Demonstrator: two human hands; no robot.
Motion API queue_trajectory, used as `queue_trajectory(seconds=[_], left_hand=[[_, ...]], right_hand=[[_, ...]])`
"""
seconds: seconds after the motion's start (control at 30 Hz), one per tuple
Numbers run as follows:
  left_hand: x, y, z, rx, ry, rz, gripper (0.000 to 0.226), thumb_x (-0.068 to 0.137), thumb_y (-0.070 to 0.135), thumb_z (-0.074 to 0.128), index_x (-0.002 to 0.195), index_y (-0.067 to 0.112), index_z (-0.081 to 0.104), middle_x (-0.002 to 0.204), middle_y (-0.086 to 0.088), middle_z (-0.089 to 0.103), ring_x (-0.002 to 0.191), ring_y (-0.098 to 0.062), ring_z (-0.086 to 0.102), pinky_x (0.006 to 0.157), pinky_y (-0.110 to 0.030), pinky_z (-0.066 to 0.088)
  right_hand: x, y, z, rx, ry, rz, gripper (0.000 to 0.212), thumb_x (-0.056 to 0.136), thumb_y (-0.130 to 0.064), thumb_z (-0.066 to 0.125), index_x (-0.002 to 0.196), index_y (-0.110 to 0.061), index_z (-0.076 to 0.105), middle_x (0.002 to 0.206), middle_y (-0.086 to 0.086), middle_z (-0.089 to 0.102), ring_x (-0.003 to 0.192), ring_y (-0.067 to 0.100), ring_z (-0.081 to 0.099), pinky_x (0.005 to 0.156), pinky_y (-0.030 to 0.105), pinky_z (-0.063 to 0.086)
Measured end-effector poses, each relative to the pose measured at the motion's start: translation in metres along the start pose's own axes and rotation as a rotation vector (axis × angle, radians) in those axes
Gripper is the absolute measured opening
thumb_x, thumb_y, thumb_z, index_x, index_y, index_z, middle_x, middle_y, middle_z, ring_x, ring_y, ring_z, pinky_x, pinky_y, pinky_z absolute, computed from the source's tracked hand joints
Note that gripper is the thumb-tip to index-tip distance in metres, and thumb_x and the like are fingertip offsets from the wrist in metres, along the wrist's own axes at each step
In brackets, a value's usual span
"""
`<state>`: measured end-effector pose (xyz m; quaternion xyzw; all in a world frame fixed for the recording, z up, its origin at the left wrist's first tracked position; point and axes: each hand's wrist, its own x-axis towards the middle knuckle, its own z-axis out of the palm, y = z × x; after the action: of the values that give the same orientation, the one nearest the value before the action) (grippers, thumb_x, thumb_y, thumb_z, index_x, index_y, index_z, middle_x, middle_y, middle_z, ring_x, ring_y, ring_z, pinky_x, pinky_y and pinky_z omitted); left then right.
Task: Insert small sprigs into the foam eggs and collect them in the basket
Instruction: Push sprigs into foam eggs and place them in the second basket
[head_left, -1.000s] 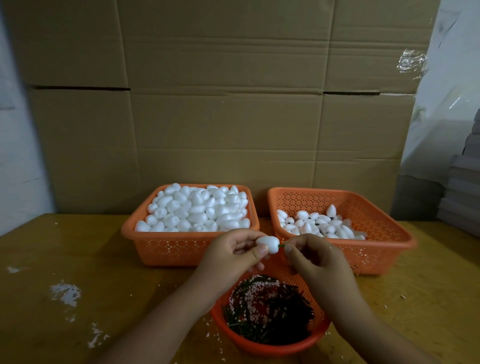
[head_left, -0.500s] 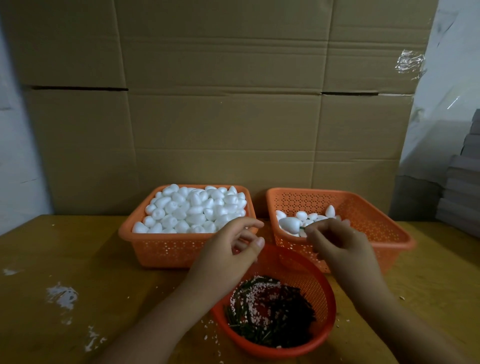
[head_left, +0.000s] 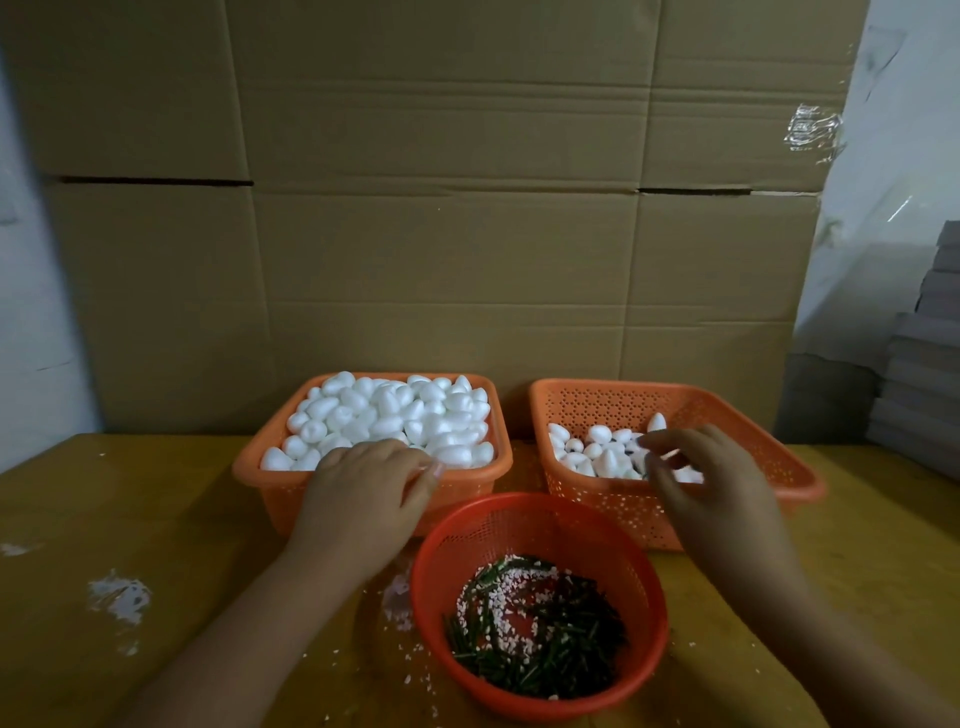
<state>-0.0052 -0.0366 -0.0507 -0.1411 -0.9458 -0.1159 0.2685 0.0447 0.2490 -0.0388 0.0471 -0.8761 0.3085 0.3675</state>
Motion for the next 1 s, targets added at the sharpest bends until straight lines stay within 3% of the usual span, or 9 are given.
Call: queue_trajectory(seconds=[0.13, 0.27, 0.37, 0.5, 0.7, 0.87, 1.0], left_hand=[[0.001, -0.002, -0.002, 0.019, -0.053, 0.016, 0.046, 0.096, 0.058, 0.026, 0.108, 0.037, 0.065, 0.105, 0.018, 0.066, 0.103, -0.006, 0.055, 0.088, -0.030, 0.039], [0.003, -0.004, -0.002, 0.012, -0.075, -0.005, 0.043, 0.096, 0.059, 0.031, 0.109, 0.037, 0.065, 0.106, 0.016, 0.062, 0.103, -0.007, 0.050, 0.088, -0.028, 0.038], [0.005, -0.005, -0.004, -0.017, -0.100, -0.029, 0.042, 0.094, 0.062, 0.035, 0.105, 0.035, 0.065, 0.102, 0.014, 0.058, 0.100, -0.007, 0.045, 0.083, -0.026, 0.036], [0.009, -0.007, -0.008, -0.047, -0.117, -0.085, 0.044, 0.090, 0.068, 0.040, 0.098, 0.032, 0.064, 0.101, 0.013, 0.057, 0.102, -0.008, 0.047, 0.083, -0.026, 0.039], [0.007, -0.003, -0.012, 0.090, -0.160, -0.048, 0.053, 0.093, 0.069, 0.026, 0.092, 0.025, 0.056, 0.085, 0.008, 0.063, 0.081, -0.009, 0.057, 0.068, -0.028, 0.039], [0.009, -0.005, -0.014, 0.004, -0.191, -0.042, 0.040, 0.096, 0.063, 0.033, 0.103, 0.029, 0.054, 0.101, 0.012, 0.063, 0.095, -0.009, 0.056, 0.074, -0.029, 0.035], [0.011, -0.012, -0.015, -0.166, -0.258, -0.043, 0.022, 0.095, 0.051, 0.050, 0.110, 0.036, 0.055, 0.117, 0.015, 0.057, 0.110, -0.008, 0.051, 0.094, -0.032, 0.040]], right_hand=[[-0.017, -0.037, 0.007, 0.078, -0.299, -0.198, 0.016, 0.085, -0.036, 0.053, 0.095, -0.039, 0.066, 0.094, -0.025, 0.059, 0.092, -0.004, 0.057, 0.079, 0.017, 0.049], [-0.036, -0.048, 0.025, -0.011, -0.678, -0.379, 0.025, 0.090, -0.044, 0.056, 0.114, -0.039, 0.063, 0.114, -0.026, 0.051, 0.108, -0.008, 0.048, 0.095, 0.014, 0.042], [-0.042, -0.045, 0.034, -0.061, -0.861, -0.391, 0.038, 0.089, -0.044, 0.059, 0.126, -0.041, 0.057, 0.130, -0.025, 0.047, 0.123, -0.004, 0.038, 0.108, 0.020, 0.033], [-0.040, -0.040, 0.034, -0.065, -0.891, -0.360, 0.046, 0.086, -0.047, 0.062, 0.130, -0.044, 0.050, 0.133, -0.027, 0.045, 0.126, -0.004, 0.037, 0.111, 0.030, 0.034], [-0.040, -0.042, 0.033, -0.085, -0.926, -0.373, 0.050, 0.085, -0.046, 0.064, 0.131, -0.047, 0.047, 0.133, -0.029, 0.042, 0.125, -0.007, 0.034, 0.110, 0.025, 0.033], [-0.040, -0.043, 0.032, -0.097, -0.922, -0.389, 0.049, 0.085, -0.046, 0.063, 0.132, -0.046, 0.048, 0.134, -0.028, 0.042, 0.125, -0.007, 0.033, 0.108, 0.020, 0.032], [-0.040, -0.043, 0.033, -0.091, -0.920, -0.389, 0.047, 0.086, -0.046, 0.063, 0.131, -0.047, 0.049, 0.134, -0.028, 0.042, 0.125, -0.009, 0.033, 0.105, 0.015, 0.028]])
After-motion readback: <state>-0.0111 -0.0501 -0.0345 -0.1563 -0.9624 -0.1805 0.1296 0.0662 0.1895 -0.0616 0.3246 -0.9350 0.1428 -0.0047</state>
